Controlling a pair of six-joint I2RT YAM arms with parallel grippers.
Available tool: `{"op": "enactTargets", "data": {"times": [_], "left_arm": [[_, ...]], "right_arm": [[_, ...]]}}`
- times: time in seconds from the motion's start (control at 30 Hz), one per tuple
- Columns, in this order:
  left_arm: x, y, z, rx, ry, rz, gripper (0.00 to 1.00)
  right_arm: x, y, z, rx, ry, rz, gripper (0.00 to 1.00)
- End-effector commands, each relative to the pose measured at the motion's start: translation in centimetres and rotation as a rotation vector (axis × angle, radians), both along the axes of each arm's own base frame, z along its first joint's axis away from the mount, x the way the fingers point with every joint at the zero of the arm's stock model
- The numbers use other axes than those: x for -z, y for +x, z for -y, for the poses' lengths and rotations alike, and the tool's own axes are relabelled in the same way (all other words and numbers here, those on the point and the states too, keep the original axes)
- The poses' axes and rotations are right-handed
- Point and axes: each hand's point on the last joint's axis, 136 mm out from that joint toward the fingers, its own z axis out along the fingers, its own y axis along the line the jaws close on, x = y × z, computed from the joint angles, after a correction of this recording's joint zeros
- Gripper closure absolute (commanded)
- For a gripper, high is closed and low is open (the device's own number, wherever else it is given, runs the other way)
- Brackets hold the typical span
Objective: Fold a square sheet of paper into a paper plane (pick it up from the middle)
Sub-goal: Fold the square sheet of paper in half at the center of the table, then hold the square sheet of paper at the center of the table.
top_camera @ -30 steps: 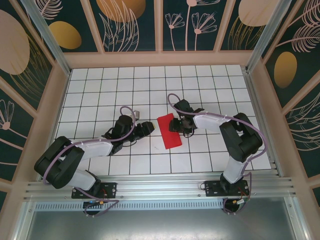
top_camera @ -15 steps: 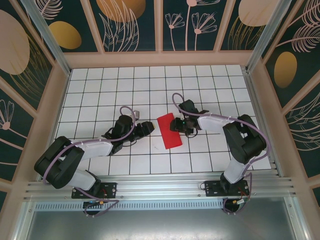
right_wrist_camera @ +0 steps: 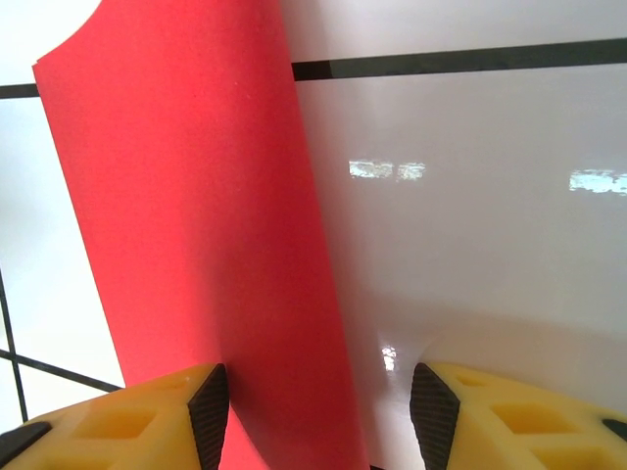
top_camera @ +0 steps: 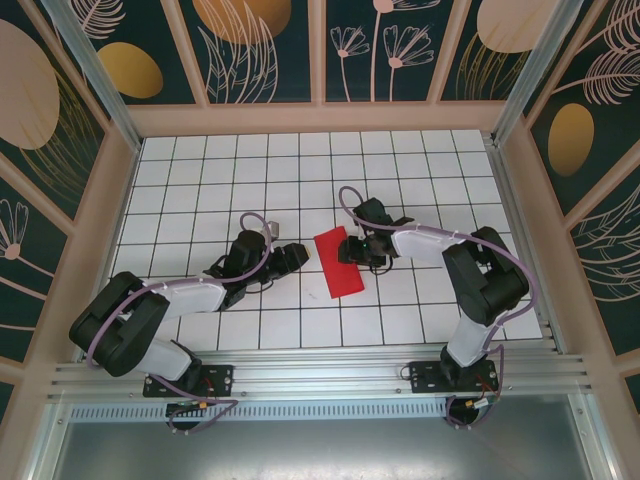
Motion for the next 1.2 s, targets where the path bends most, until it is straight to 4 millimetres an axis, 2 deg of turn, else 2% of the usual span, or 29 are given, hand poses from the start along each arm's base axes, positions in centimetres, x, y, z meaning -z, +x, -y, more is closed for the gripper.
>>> {"op": "enactTargets", "data": {"times": [0.0,0.2,0.43,0.6,0.77,0.83,0.97,1.03,1.17], "left_arm": [[-0.7,0.5,0.6,0.001,-0.020,0.017,0.49],[-1.0,0.6,0.6,0.001,-0.024,0.021,0.49],[-0.9,0.9,0.9,-0.003,-0.022,0.009,0.51],[-0.4,1.4,1.6,-0.013,0.012,-0.020,0.60],[0.3,1.4,3.1,-0.023,0.053,-0.056,0.66],[0.7,1.4,3.7,-0.025,0.064,-0.073,0.72],[1.5,1.2,5.1,-0.028,0.090,-0.112,0.76],[2.0,1.1,5.6,-0.035,0.089,-0.132,0.81],[2.7,1.1,6.4,-0.035,0.084,-0.160,0.84]], "right_arm": [[1.8,-1.6,-2.1,-0.088,0.033,-0.053,0.43],[2.4,-1.2,-1.4,-0.047,-0.009,-0.054,0.43],[3.2,-1.5,-1.0,-0.045,-0.033,-0.069,0.43],[3.8,-1.8,-0.6,-0.038,-0.057,-0.078,0.44],[4.0,-1.9,-0.4,-0.033,-0.067,-0.081,0.44],[4.1,-1.9,-0.3,-0.033,-0.067,-0.081,0.44],[4.2,-2.0,-0.3,-0.033,-0.070,-0.084,0.44],[4.3,-2.1,-0.2,-0.032,-0.070,-0.083,0.44],[4.4,-2.2,-0.2,-0.031,-0.068,-0.087,0.44]]}}
